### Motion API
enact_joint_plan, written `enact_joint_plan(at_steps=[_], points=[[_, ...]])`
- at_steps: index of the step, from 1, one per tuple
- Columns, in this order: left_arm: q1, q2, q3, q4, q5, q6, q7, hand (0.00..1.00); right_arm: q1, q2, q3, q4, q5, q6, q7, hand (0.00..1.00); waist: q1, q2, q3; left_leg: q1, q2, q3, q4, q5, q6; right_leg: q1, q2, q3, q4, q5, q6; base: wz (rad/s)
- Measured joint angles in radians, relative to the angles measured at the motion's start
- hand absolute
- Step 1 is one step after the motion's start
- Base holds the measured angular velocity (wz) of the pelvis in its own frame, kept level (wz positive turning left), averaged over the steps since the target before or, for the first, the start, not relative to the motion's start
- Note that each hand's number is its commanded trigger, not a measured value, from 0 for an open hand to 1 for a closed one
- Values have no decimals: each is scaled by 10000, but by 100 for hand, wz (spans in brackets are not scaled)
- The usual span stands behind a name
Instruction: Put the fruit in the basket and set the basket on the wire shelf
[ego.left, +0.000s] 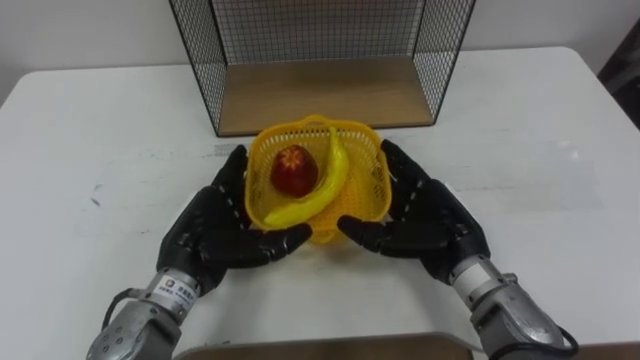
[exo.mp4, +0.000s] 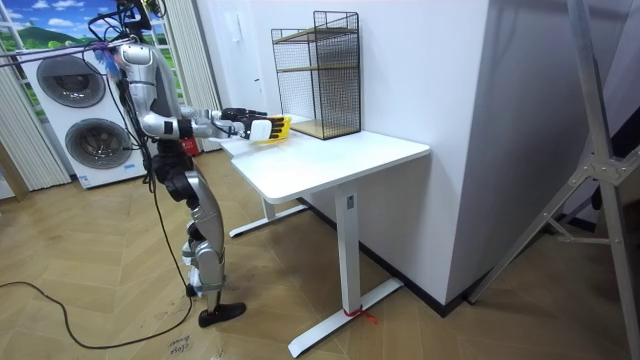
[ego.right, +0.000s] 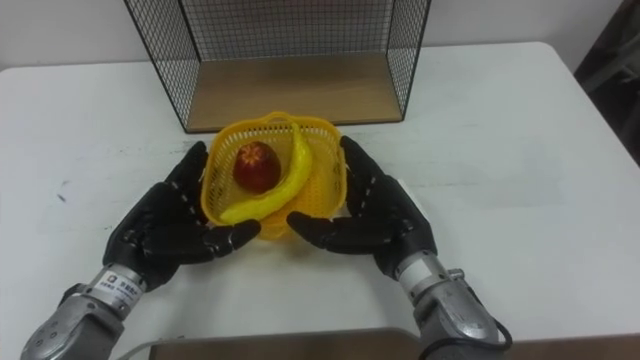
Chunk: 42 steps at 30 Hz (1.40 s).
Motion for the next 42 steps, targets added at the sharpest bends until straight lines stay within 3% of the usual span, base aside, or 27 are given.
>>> enact_joint_plan(at_steps=[7,35,42], points=[[-5,-175,-66,34,2,-1,40,0,-1,-1,-8,13,-2,0,-113,0,2,-51,9,25,1,6,-1,2,0,22,-1,-1,0,1,1,0],[-277,-418,-282,278,-22,-29,320,0,-7,386,33,34,31,-1,-508,0,2,-182,58,100,5,4,-66,1,1,152,14,-16,-163,15,16,0],[-735,-545,-270,130,-23,-89,498,0,-293,377,7,27,75,-22,-586,0,5,-199,50,99,8,27,-78,1,1,131,18,5,-157,15,16,0]])
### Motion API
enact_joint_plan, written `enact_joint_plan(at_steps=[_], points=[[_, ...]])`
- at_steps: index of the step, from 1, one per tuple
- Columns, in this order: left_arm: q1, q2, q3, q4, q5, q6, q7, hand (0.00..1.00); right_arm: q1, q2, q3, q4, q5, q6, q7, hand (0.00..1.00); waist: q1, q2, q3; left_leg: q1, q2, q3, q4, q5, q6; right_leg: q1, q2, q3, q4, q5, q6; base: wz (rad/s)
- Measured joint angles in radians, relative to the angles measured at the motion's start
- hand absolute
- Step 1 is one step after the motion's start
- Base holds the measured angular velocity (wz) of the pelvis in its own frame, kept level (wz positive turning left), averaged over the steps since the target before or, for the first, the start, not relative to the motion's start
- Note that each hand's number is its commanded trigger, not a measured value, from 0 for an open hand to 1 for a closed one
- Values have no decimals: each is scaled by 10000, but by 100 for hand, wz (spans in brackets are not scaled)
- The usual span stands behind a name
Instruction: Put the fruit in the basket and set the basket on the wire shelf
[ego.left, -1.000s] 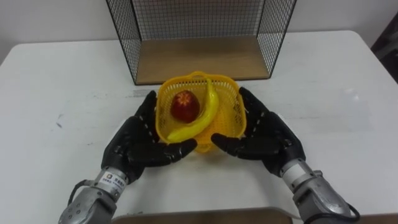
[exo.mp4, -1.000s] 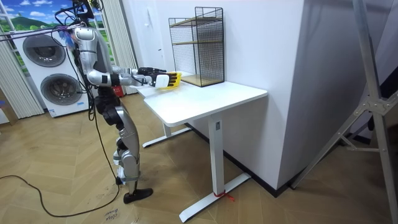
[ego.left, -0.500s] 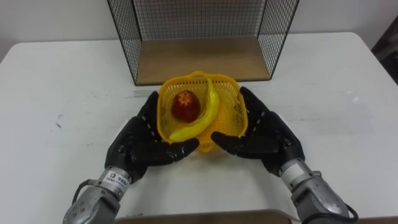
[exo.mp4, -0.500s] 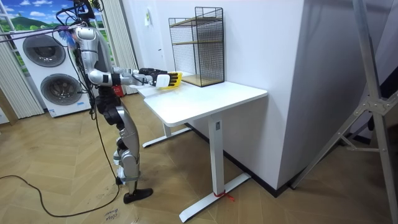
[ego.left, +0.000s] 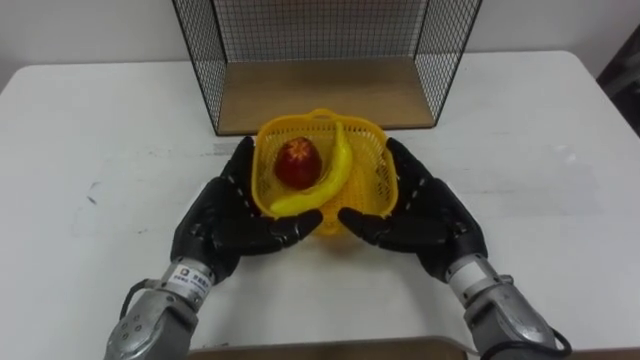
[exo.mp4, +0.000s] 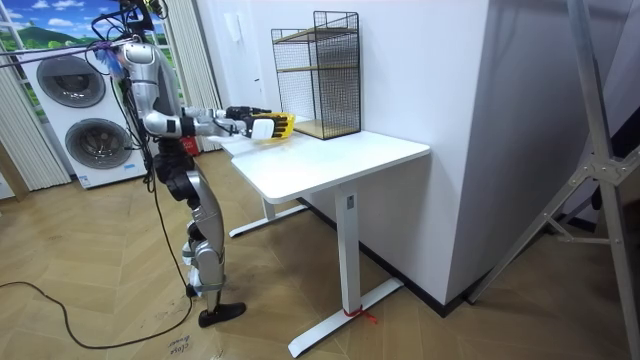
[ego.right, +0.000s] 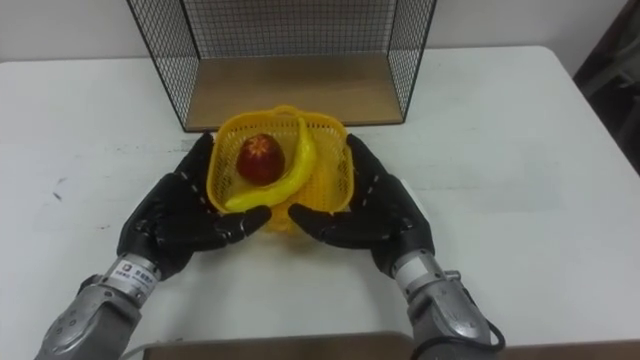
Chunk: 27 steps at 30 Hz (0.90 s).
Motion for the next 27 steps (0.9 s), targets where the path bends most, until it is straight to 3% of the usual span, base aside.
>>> enact_joint_plan(at_steps=[8,27], points=[[-307,-109,13,-463,-296,-253,40,0,-427,26,-9,-25,113,-288,-308,0,-4,-80,-46,28,13,9,2,0,-1,28,10,-2,-7,1,-1,0],[-307,-223,12,-463,-379,-263,39,0,-428,49,-20,-25,152,-398,-373,0,0,-70,-48,30,49,-33,73,-5,-4,48,48,0,69,58,-29,0]])
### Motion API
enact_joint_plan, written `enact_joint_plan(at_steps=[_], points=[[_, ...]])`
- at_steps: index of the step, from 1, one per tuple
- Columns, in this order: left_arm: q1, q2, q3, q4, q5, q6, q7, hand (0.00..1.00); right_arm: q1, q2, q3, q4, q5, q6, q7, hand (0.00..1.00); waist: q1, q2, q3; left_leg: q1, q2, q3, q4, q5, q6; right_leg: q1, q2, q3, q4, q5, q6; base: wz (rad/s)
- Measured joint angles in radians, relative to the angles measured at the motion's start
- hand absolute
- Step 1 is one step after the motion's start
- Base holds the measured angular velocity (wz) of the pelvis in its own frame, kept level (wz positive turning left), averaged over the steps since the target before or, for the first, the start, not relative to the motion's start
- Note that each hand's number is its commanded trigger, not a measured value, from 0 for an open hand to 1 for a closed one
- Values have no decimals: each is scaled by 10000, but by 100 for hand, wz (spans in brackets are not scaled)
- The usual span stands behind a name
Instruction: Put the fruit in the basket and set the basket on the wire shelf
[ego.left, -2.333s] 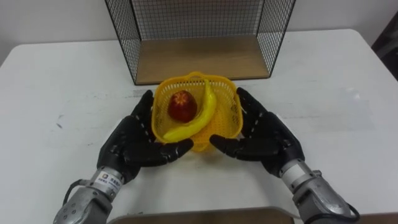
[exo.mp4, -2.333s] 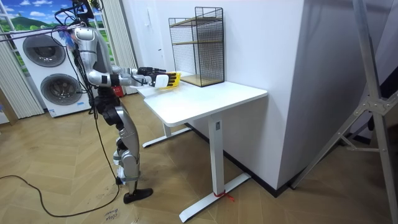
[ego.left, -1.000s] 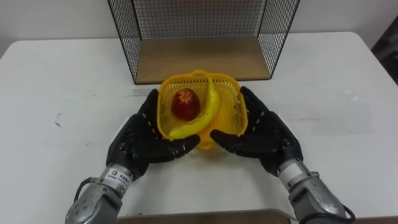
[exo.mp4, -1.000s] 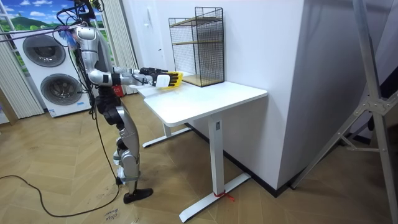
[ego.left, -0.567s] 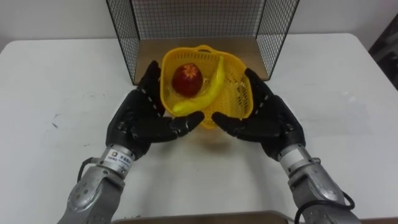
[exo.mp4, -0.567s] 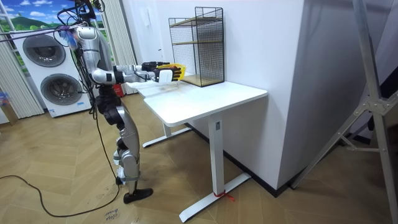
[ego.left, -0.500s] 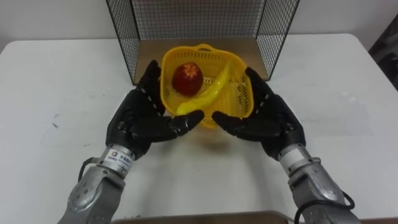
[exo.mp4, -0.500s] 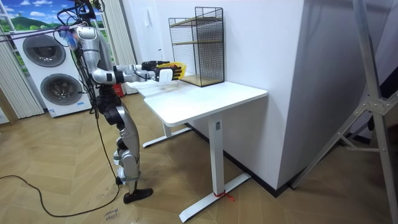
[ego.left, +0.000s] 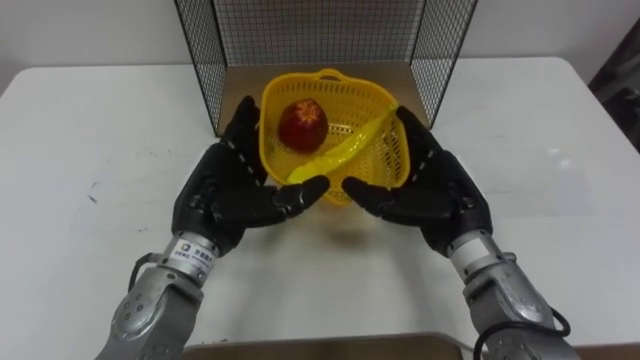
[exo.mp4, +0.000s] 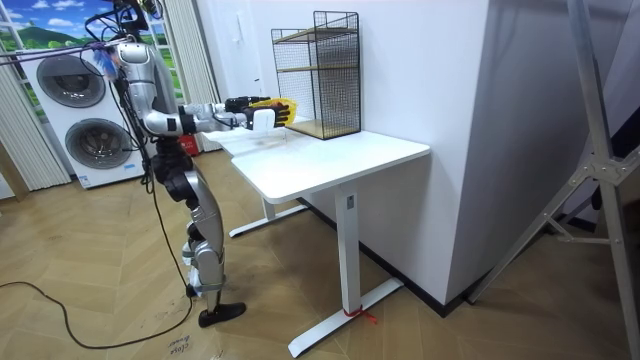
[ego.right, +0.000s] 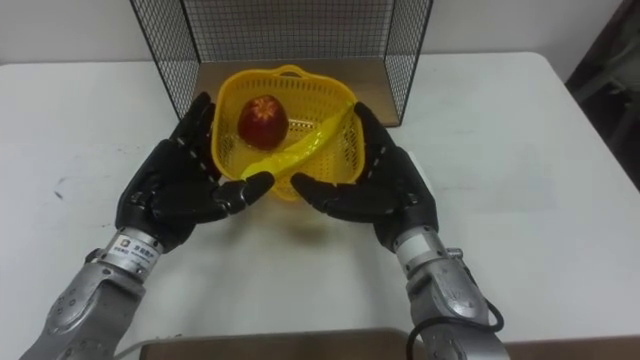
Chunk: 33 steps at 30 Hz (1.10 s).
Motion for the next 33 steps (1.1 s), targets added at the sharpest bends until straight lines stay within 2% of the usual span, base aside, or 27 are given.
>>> enact_joint_plan(at_steps=[11,15,17,22,24,25,27,28,29,30,31,32,33], points=[[0,-16,8,3,5,-3,5,0,1,3,14,-20,39,-7,-221,0,1,-31,-1,40,34,145,33,0,-3,-75,4,72,174,2,-5,-3],[10,32,-1,3,27,-121,13,0,1,6,4,-45,41,-69,-207,0,-19,-146,13,-96,133,239,579,-116,-62,-131,19,26,480,-89,-59,-5],[8,35,6,22,5,-191,13,0,-2,10,-9,-72,76,-234,-166,0,-64,-145,14,-237,274,235,975,-397,-93,-235,75,-51,788,-293,-147,2],[18,77,186,508,12,-205,-47,0,22,-27,-8,-67,96,-237,286,0,21,-236,28,-894,801,185,2837,-1190,-408,-893,376,58,2252,-1149,-454,-7],[19,88,177,508,-12,-200,-63,0,42,-26,13,-41,105,-237,315,0,38,-251,40,-1196,947,127,3467,-1204,-429,-1047,464,105,2556,-1349,-582,-3],[24,88,177,507,1,-200,-63,0,45,-24,14,-41,128,-237,315,0,62,-185,55,-1403,1066,102,3947,-1167,-425,-1061,507,124,2628,-1452,-585,-11],[24,143,186,498,24,-202,-63,0,45,-30,25,-43,127,-237,330,0,102,-159,28,-1529,1124,96,4252,-1026,-432,-1071,579,285,2740,-1504,-667,-16],[21,215,190,498,12,-204,-63,0,38,-54,94,-44,117,-237,348,0,73,-153,26,-1785,1125,27,4613,-825,-407,-992,574,366,2742,-1447,-840,-6],[17,252,196,499,18,-206,-66,0,39,-67,135,-32,116,-238,353,0,44,-161,41,-2022,1078,-68,4837,-766,-407,-964,544,399,2737,-1442,-897,16],[3,216,156,503,19,-202,-87,0,36,-124,122,0,120,-237,354,0,-65,-184,29,-2468,755,-221,4669,-772,-398,-945,428,449,2715,-1458,-890,8],[4,107,152,500,17,-204,-138,0,37,-321,42,19,122,-236,361,0,-10,-269,64,-2876,464,-221,3977,-703,-374,-959,338,614,2705,-1478,-851,-12],[4,95,143,500,18,-205,-164,0,37,-401,20,55,119,-235,382,0,56,-243,53,-3034,365,-210,3457,-601,-345,-969,333,717,2705,-1496,-817,-47],[8,110,152,500,10,-214,-221,0,36,-484,28,199,125,-231,431,0,154,-207,35,-3248,242,-143,2590,132,-180,-950,297,764,2703,-1558,-717,-59]])
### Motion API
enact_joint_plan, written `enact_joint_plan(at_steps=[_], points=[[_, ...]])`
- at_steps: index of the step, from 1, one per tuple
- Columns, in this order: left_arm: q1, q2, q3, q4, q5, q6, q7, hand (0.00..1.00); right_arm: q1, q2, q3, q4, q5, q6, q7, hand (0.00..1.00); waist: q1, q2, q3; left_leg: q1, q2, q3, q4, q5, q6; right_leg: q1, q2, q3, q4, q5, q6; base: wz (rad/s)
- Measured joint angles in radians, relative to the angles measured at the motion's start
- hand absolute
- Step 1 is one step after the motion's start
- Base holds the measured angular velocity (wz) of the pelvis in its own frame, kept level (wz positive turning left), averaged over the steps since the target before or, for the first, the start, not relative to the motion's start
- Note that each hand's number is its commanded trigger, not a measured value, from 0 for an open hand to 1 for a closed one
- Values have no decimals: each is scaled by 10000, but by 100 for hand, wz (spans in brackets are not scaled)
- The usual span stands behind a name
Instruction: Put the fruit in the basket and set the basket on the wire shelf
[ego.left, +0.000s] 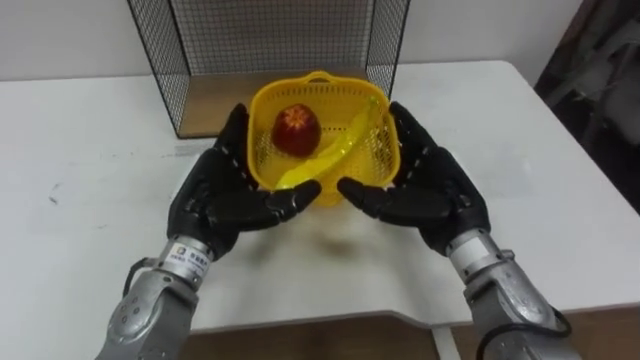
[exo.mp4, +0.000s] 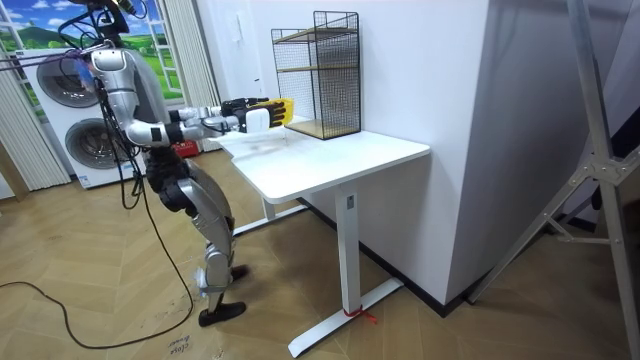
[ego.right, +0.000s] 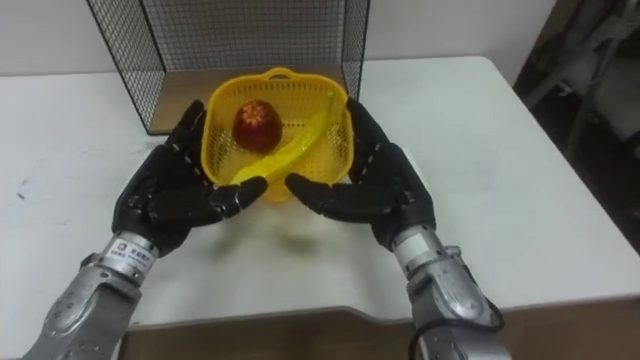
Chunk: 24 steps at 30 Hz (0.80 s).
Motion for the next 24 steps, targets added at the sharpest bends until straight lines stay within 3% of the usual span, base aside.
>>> enact_joint_plan(at_steps=[1,3,4,5,11,15,18,19,21,24], points=[[6,23,9,0,0,-8,-3,0,15,-12,15,179,-19,38,34,0,80,88,-99,45,7,98,-356,519,76,129,-14,77,6,-87,114,-44],[-48,112,6,-23,-4,-91,-4,0,13,91,15,217,-118,38,36,0,-115,-108,-170,343,-202,151,-714,993,326,262,-175,62,-4,-171,254,-3],[-50,109,-20,-34,-4,-142,-3,0,12,52,-12,208,-106,31,43,0,-144,-228,-174,444,-321,176,-877,1273,458,301,-262,55,-36,-199,280,6],[-50,119,-43,-35,-5,-149,-4,0,12,44,-31,209,-87,30,42,0,-158,-274,-158,470,-351,183,-875,1273,454,358,-284,65,-99,-212,298,0],[-125,140,-84,-40,-39,-309,0,0,7,50,-23,-236,-88,19,26,0,-84,-326,-127,398,-598,104,-626,815,610,562,-488,98,-540,-354,499,1],[-154,193,-135,-139,-51,-515,0,0,2,29,-17,-596,-82,17,-133,0,-64,-317,-108,275,-858,109,-169,284,747,613,-796,32,-293,-743,686,10],[-172,209,-182,-138,-58,-534,9,0,-3,2,94,-670,-90,-57,-266,0,-63,-389,-67,445,-1120,278,-67,-96,926,526,-1215,-114,730,-984,935,2],[-178,264,-185,-139,-60,-535,12,0,2,9,158,-669,-110,-57,-355,0,-65,-474,-16,583,-1260,356,-67,-182,1017,314,-1489,-243,1393,-967,972,6],[-196,291,-219,-140,-37,-537,22,0,-2,-1,196,-667,-114,-62,-413,0,-64,-570,22,731,-1386,437,-49,-373,1103,-6,-1678,-241,2243,-783,1200,5],[-231,256,-293,-140,-14,-551,143,0,-24,29,140,-552,-249,-63,-411,0,43,-521,33,965,-1314,376,-88,-458,1203,-128,-1597,-316,2438,-433,1439,-12]])
